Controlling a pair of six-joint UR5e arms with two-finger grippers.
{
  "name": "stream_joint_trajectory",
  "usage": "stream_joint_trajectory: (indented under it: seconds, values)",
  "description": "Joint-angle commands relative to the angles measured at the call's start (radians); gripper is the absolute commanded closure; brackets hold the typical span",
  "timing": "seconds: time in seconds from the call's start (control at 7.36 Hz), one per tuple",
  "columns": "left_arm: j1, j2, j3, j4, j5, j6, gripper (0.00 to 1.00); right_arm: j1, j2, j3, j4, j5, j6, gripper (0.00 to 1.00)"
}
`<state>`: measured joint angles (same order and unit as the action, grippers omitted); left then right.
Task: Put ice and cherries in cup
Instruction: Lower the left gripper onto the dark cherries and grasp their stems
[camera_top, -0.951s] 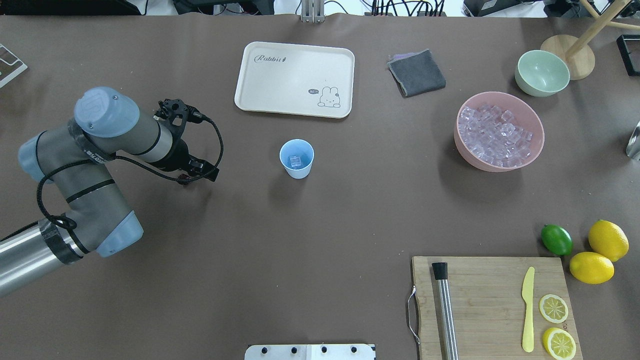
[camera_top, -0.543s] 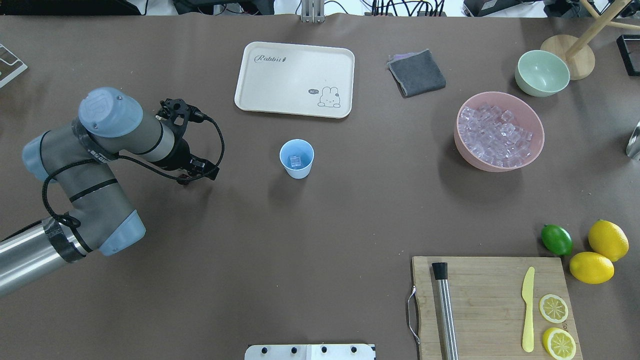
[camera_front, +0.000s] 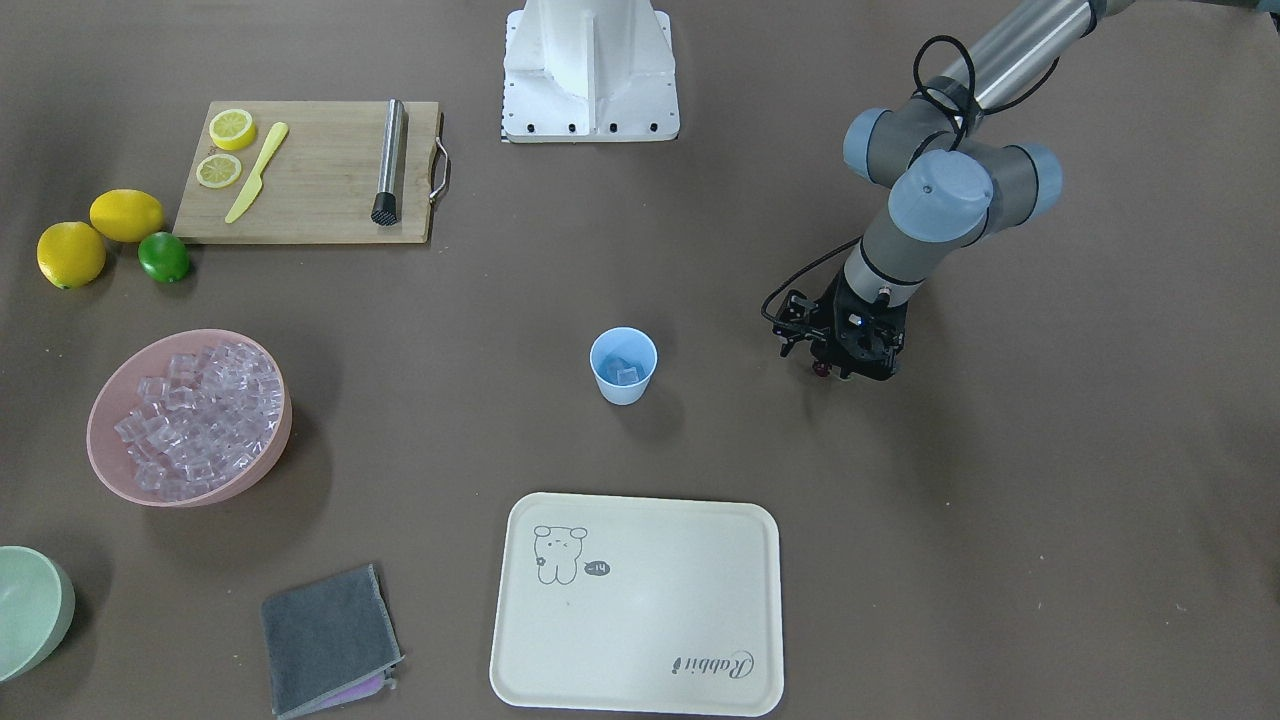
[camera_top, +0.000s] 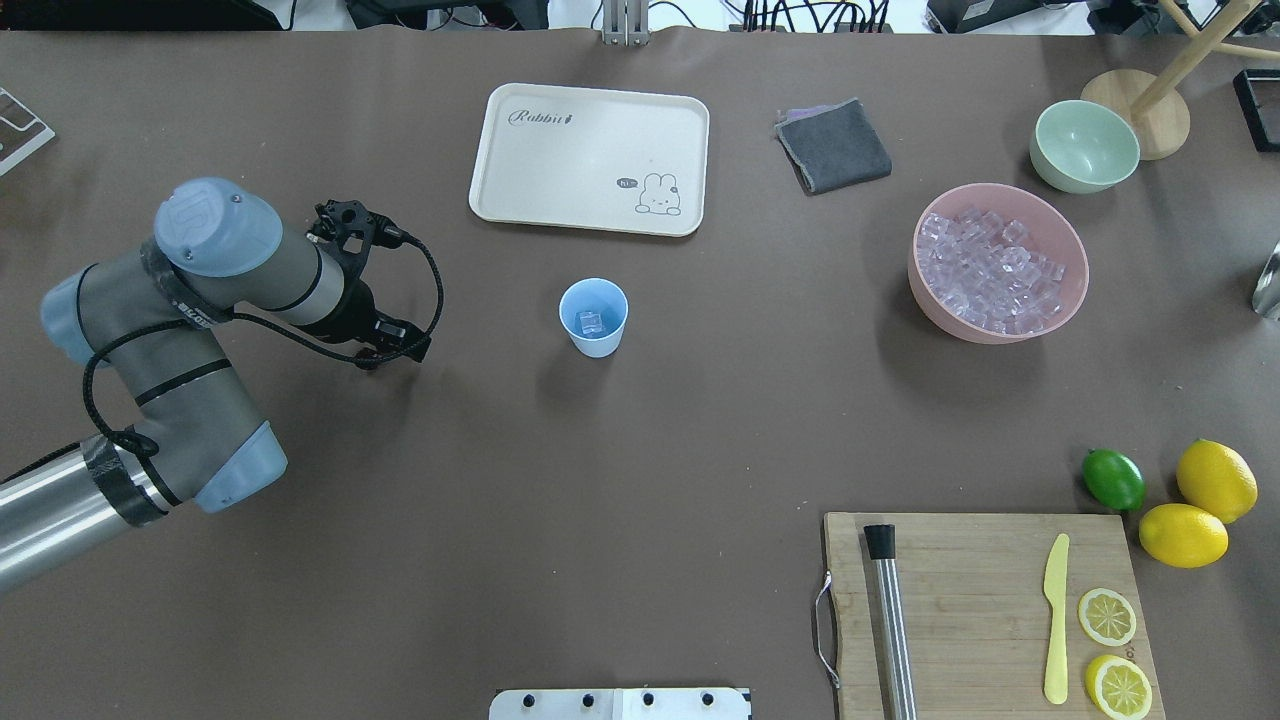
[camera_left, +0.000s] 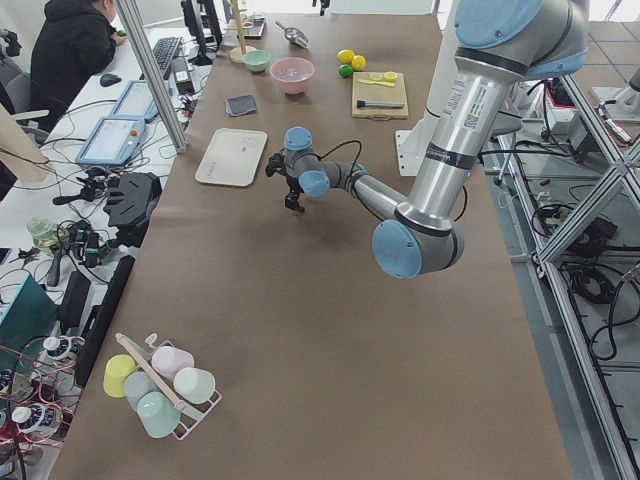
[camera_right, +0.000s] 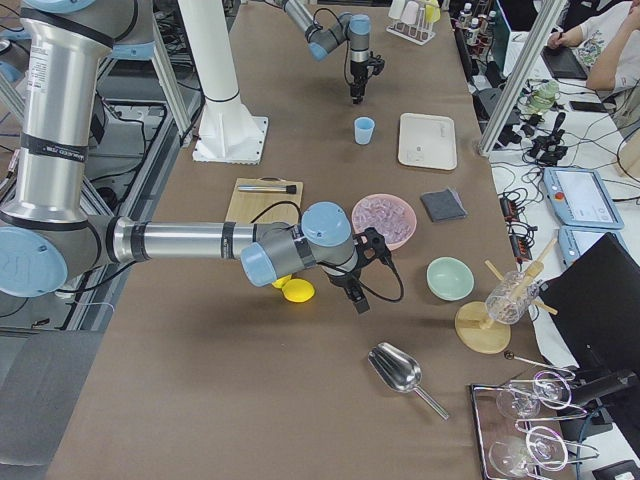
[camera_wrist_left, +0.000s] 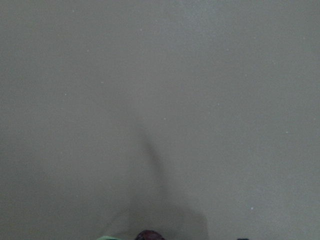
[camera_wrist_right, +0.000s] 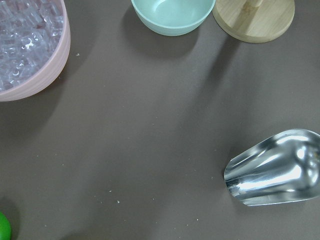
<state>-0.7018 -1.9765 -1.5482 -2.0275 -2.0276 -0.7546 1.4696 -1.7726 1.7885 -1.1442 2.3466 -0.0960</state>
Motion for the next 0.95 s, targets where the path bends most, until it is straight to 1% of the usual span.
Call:
stream_joint_trajectory:
  seconds: [0.0, 0.14, 0.27, 0.41, 0.54, 0.68, 0.81]
  values:
    - [0.001, -0.001, 0.008, 0.0, 0.0, 0.0, 0.24, 0.0, 0.001, 0.002, 0.0, -0.003, 0.007, 0.01]
    - [0.001, -0.002, 0.007, 0.0, 0.001, -0.002, 0.31, 0.0, 0.002, 0.0, 0.0, -0.007, 0.01, 0.01]
    - [0.001, -0.004, 0.008, 0.0, 0.013, -0.024, 0.47, 0.0, 0.021, -0.006, -0.002, -0.007, 0.009, 0.01]
    - [0.001, -0.007, 0.005, 0.0, 0.021, -0.028, 0.65, 0.0, 0.025, -0.011, -0.005, -0.009, 0.01, 0.01]
    - [0.001, -0.008, -0.001, 0.0, 0.021, -0.029, 0.81, 0.0, 0.027, -0.011, -0.005, -0.007, 0.01, 0.01]
    - [-0.002, -0.01, -0.001, -0.002, 0.02, -0.029, 1.0, 0.0, 0.027, -0.011, -0.005, -0.007, 0.01, 0.01]
    - [-0.008, -0.011, -0.015, -0.003, 0.02, -0.032, 1.0, 0.0, 0.031, -0.008, -0.005, -0.006, 0.01, 0.01]
